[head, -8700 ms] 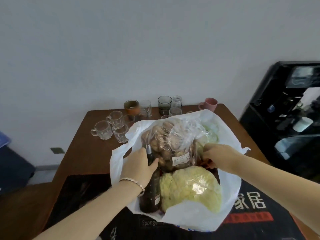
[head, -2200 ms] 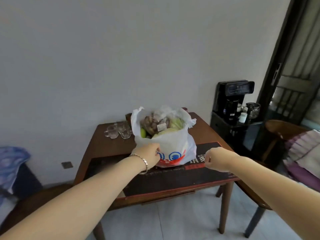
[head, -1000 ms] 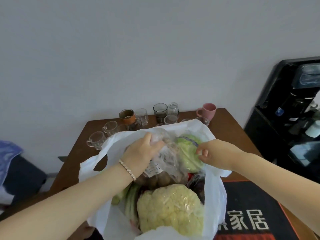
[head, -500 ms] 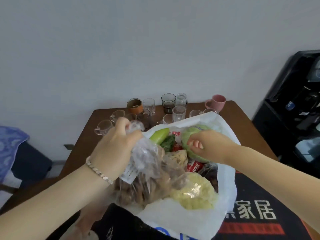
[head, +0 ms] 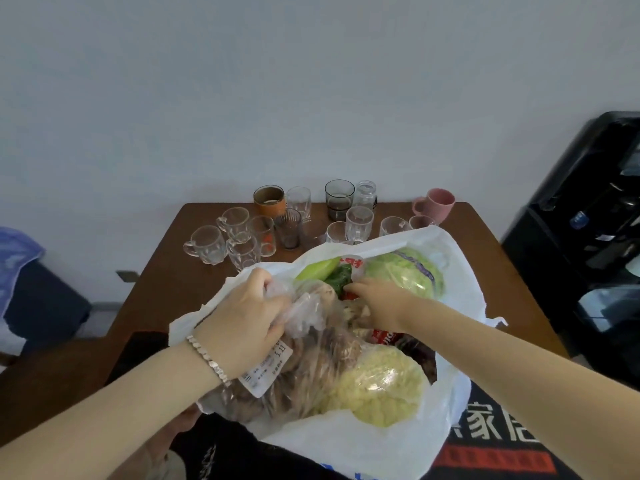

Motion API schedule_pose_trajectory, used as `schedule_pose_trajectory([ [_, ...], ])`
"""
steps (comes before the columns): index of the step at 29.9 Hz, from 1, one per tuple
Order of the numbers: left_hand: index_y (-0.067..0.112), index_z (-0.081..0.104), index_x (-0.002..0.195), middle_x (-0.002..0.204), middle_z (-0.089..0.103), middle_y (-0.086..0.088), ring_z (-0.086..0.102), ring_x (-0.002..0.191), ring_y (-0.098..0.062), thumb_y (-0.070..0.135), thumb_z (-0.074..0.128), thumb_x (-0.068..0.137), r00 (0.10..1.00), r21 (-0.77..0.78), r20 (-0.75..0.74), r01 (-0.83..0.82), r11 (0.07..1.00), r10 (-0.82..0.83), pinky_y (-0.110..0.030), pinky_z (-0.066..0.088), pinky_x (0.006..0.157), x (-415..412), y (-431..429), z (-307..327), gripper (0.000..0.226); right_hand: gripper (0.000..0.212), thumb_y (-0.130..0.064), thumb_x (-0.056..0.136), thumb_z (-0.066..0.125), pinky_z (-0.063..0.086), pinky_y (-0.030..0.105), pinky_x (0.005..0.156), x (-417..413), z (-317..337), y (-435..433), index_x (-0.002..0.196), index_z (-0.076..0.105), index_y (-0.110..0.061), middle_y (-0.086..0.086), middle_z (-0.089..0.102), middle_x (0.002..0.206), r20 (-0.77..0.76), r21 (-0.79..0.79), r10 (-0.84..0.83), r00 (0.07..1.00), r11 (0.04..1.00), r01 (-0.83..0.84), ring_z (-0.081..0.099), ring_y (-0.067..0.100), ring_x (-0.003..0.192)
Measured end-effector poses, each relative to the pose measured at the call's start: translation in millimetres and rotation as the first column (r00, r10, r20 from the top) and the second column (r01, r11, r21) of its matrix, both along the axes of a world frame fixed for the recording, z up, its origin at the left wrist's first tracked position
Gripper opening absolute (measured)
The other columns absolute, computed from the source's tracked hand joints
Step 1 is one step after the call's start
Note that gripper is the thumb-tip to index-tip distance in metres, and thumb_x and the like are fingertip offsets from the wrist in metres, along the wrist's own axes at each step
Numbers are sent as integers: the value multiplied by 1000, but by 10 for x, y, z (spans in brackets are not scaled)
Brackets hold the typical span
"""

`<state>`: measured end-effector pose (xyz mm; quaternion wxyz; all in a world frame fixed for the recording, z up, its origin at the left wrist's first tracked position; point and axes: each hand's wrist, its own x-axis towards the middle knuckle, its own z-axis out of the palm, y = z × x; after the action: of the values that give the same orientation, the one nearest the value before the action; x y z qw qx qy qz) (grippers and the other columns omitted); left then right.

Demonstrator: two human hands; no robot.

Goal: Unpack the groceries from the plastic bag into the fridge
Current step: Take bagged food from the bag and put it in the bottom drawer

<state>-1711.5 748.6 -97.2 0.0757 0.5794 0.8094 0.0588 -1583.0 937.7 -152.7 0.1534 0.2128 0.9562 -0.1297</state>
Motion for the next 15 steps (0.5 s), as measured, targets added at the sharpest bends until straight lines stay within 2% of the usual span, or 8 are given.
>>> schedule_pose_trajectory([
  [2,14,55,93,108,24,3,37,73,-7,18,48,91,999,-48,46,16,999,-13,-13,33,59,-7,-25,19,8,66,-24,84,63,34,35,104,-125,-140,6,142,33,-14,11,45,139,139,88,68,988,993,-81,43,28,126],
  [5,18,56,103,105,22,3,30,68,3,4,49,85,998,-54,67,11,998,-8,-8,36,56,-32,-69,31,24,48,-26,84,61,33,37,101,-238,-285,-21,128,46,-15,10,53,127,204,216,86,975,968,-131,48,27,120],
  [9,27,55,106,99,23,3,29,62,-1,1,48,83,998,-77,58,-20,997,25,-13,30,48,-61,-73,39,35,34,-29,83,62,37,34,96,-237,-285,-48,113,58,-14,7,58,119,149,231,67,987,968,-101,53,27,113],
  [13,22,57,104,93,26,2,29,58,-5,6,47,87,995,-64,100,-11,998,18,-16,36,57,-144,-97,47,26,42,-32,78,68,38,31,89,-122,-153,-144,111,55,-10,10,56,116,1,129,-6,1000,992,6,51,29,110],
  [15,20,58,100,90,26,3,30,57,-6,8,48,88,989,-42,149,31,999,-24,-14,31,51,-197,-118,52,20,47,-29,77,70,38,29,92,-37,-49,-188,116,52,-11,8,52,120,-69,86,-88,994,992,94,48,27,113],
])
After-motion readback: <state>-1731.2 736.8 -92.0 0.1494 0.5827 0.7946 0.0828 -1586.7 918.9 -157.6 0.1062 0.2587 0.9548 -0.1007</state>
